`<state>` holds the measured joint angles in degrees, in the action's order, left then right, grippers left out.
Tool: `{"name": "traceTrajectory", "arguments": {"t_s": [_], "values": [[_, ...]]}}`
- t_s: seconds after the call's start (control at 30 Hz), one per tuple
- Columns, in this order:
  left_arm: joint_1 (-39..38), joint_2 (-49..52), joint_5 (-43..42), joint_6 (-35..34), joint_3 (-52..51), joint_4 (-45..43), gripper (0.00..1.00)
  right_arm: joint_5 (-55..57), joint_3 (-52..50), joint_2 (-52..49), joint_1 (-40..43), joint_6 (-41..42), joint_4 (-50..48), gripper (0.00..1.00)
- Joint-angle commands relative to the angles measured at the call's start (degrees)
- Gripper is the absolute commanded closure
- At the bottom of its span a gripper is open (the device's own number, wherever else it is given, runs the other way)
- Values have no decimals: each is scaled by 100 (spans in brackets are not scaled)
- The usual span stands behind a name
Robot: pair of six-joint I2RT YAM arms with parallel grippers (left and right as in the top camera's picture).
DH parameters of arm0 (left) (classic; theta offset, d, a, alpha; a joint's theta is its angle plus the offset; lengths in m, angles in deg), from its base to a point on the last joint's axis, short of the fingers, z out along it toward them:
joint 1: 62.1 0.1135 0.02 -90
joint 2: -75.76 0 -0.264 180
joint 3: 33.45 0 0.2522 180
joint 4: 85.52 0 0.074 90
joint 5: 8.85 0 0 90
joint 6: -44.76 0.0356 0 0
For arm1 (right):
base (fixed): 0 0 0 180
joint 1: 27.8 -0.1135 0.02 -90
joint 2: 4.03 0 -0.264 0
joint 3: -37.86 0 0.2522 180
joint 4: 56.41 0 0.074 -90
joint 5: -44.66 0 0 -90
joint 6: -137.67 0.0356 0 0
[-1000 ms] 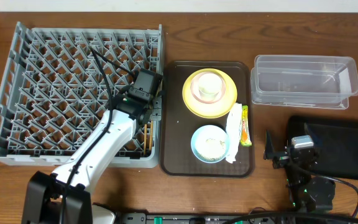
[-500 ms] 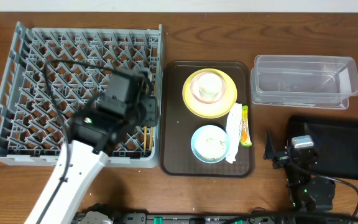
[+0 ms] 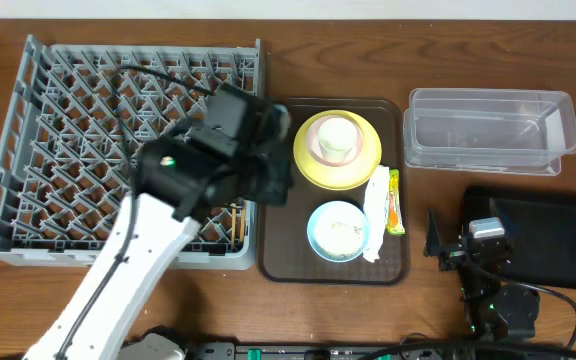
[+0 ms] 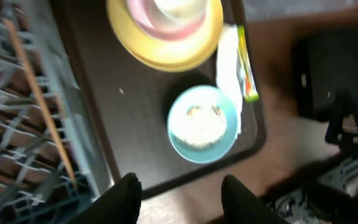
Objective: Sort waste into correct bins and load items into the dishwasher
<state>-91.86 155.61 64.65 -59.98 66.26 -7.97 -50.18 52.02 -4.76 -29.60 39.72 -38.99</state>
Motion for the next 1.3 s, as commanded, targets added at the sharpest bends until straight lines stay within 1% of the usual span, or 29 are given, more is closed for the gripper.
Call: {"name": "traceTrajectory", "arguments": {"t_s": [0.0, 0.2, 0.33, 0.4, 0.53, 0.67, 0.8, 0.9, 1.1, 1.27], "values": [[-365, 330, -85, 76, -61, 13, 54, 31, -9, 24, 11, 81, 26, 1], [-1019, 1128, -87, 50, -61, -144, 54, 31, -9, 24, 11, 81, 24, 1], [-1320, 1386, -90, -24, -61, -286, 54, 31, -9, 24, 11, 81, 24, 1], [-1609, 1552, -87, -37, -61, -463, 54, 31, -9, 24, 11, 81, 24, 1], [-1928, 1731, -83, -83, -61, -732, 55, 31, -9, 24, 11, 81, 24, 1], [-2181, 1993, -13, -310, -61, -955, 55, 31, -9, 24, 11, 81, 24, 1], [-2273, 2216, 592, -726, -61, -977, 56, 31, -9, 24, 11, 81, 24, 1], [-2271, 2337, 671, -767, -61, -1027, 56, 31, -9, 24, 11, 81, 24, 1], [-2273, 2522, 669, -1060, -61, -1185, 56, 31, -9, 24, 11, 81, 26, 1], [-2282, 2785, 669, -1093, -63, -1252, 56, 31, -9, 24, 11, 81, 24, 1]]}}
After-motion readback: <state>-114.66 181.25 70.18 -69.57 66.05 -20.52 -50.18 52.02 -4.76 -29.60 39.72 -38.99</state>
